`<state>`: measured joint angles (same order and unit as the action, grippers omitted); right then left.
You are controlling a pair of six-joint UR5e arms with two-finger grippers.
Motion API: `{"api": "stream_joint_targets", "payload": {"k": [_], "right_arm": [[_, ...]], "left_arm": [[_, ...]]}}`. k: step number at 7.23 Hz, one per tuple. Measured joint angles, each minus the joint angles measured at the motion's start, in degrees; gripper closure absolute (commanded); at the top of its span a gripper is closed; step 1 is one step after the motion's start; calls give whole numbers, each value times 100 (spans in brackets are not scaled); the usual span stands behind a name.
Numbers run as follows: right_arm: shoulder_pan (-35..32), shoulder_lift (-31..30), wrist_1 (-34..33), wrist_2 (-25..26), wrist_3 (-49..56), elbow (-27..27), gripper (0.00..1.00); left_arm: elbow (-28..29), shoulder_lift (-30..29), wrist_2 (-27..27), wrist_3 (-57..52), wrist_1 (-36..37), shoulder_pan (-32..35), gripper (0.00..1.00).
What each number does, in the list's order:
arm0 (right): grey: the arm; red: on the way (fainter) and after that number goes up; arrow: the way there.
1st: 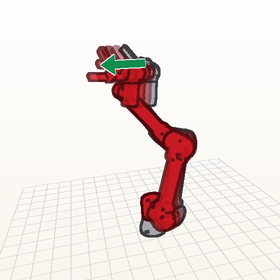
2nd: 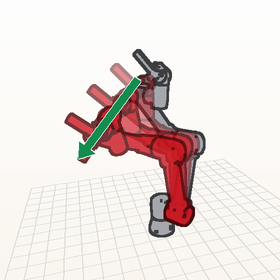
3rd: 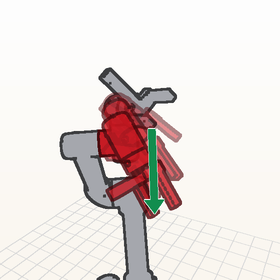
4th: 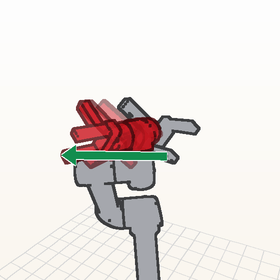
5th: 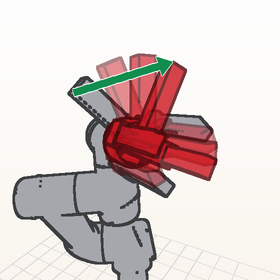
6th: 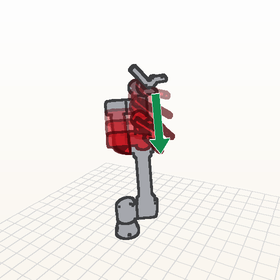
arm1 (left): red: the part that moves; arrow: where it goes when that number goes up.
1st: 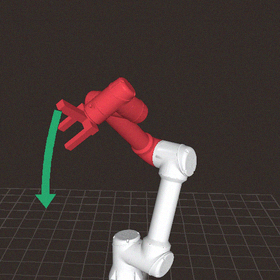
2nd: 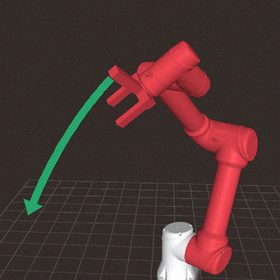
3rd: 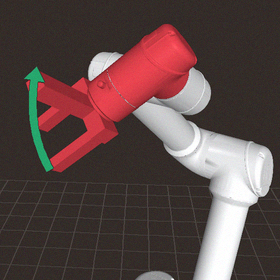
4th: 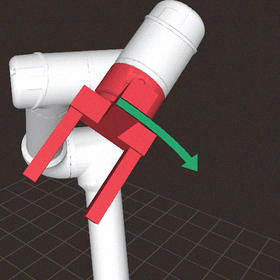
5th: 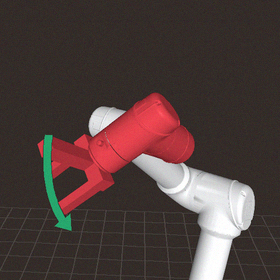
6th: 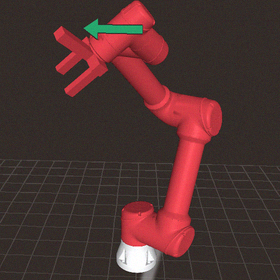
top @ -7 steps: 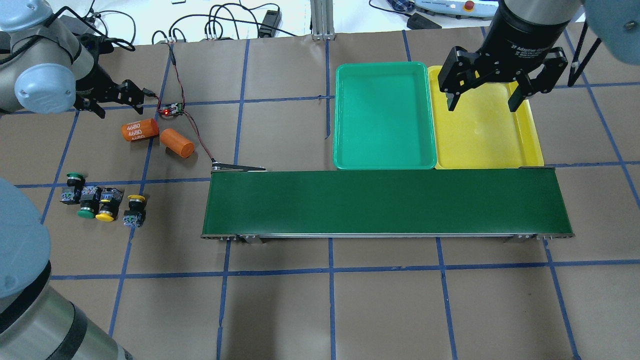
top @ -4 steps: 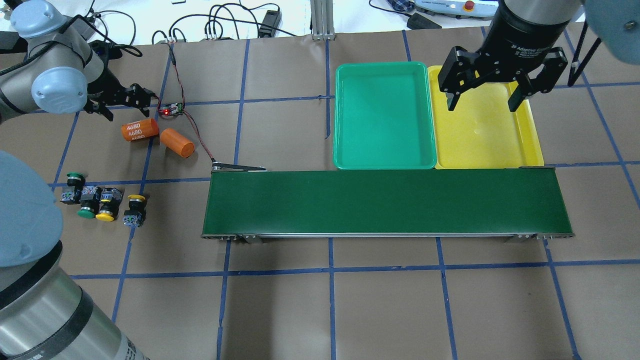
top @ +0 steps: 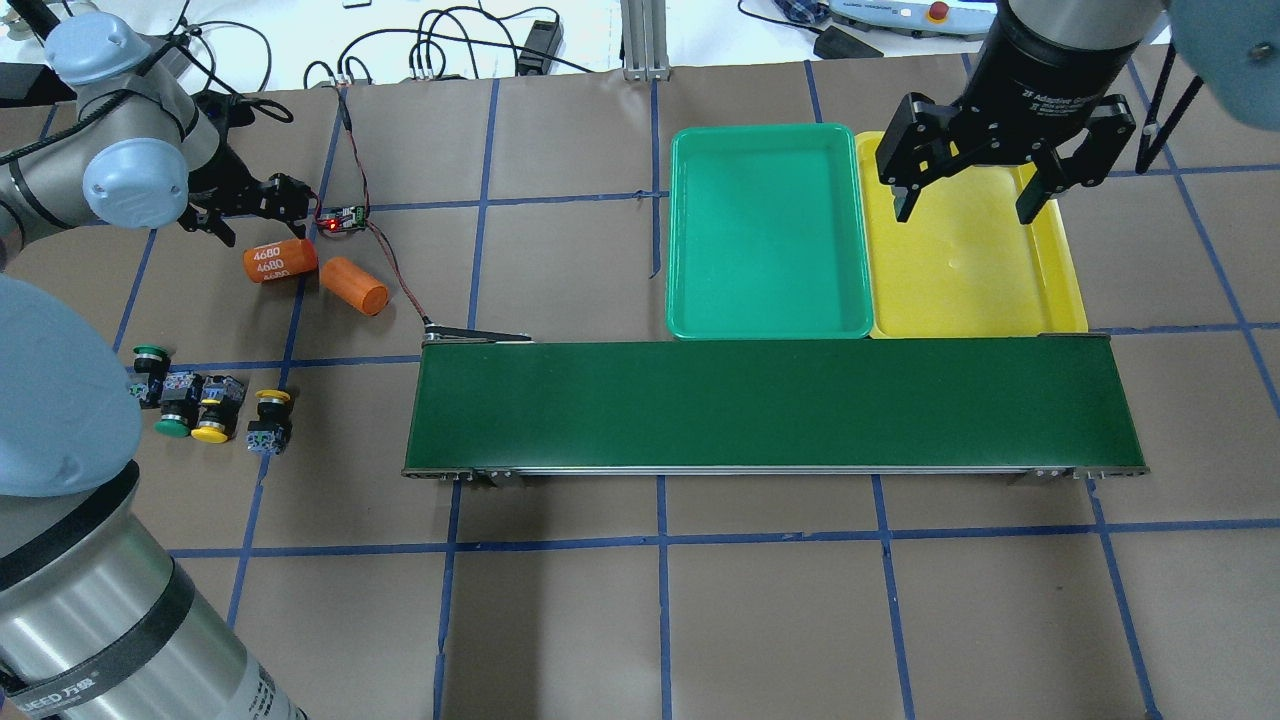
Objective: Sort buttons by color to trays
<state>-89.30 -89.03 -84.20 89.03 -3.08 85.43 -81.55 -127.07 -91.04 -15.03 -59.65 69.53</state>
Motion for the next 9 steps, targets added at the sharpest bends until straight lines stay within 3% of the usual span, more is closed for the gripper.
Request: {"api": "stream_joint_targets", "payload": {"k": [9], "right_arm": [[0, 0, 0, 0, -2, 0, 0]], "left_arm": [[82, -164, -118, 0, -41, 0, 0]]}}
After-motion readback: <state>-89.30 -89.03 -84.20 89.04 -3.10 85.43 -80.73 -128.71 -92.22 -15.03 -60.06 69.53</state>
